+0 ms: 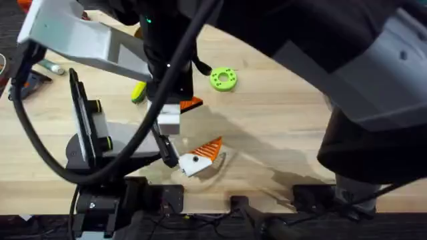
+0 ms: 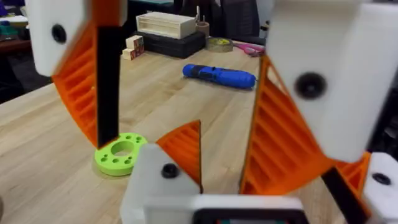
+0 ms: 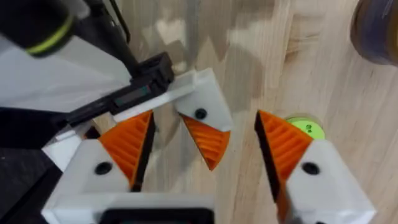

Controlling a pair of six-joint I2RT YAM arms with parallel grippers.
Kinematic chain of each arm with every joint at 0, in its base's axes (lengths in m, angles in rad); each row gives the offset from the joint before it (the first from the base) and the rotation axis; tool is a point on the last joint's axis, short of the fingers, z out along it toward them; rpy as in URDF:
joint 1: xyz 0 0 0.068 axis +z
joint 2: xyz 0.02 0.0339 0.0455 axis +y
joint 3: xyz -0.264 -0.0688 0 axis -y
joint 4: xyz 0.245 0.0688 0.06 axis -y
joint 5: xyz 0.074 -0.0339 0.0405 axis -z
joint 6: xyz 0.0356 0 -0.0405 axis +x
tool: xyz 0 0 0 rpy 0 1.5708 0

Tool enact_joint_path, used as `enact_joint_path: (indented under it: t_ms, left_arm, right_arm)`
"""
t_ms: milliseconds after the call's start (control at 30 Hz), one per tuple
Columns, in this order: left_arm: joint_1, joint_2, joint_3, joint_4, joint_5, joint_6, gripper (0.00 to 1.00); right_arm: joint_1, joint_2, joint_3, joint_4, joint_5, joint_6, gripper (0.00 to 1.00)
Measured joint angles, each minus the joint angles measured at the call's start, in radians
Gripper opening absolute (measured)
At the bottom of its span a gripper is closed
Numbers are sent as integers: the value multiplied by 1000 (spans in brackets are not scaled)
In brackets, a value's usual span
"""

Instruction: Pick up the gripper from the table and insert it into the empty holder that is missing its gripper. Then pick up a screw, insert it into the mounting hole, and use the screwdriver to tighten it. Finally, clean up the table by picking up the vegetable and placing it into the bucket.

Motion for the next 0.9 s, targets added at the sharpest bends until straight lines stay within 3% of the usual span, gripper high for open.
enact_joint_path:
  t_ms: [133,500,900]
  left_arm:
    - [0,0,0,0,0,0,986]
    - [0,0,0,0,0,0,986]
    - [0,0,0,0,0,0,986]
  right_arm:
    - [0,-1,0,-3,8,0,988]
    - [-15,-105,0,-5,-1,9,991]
    - [-157,-292,0,-19,-47,52,992]
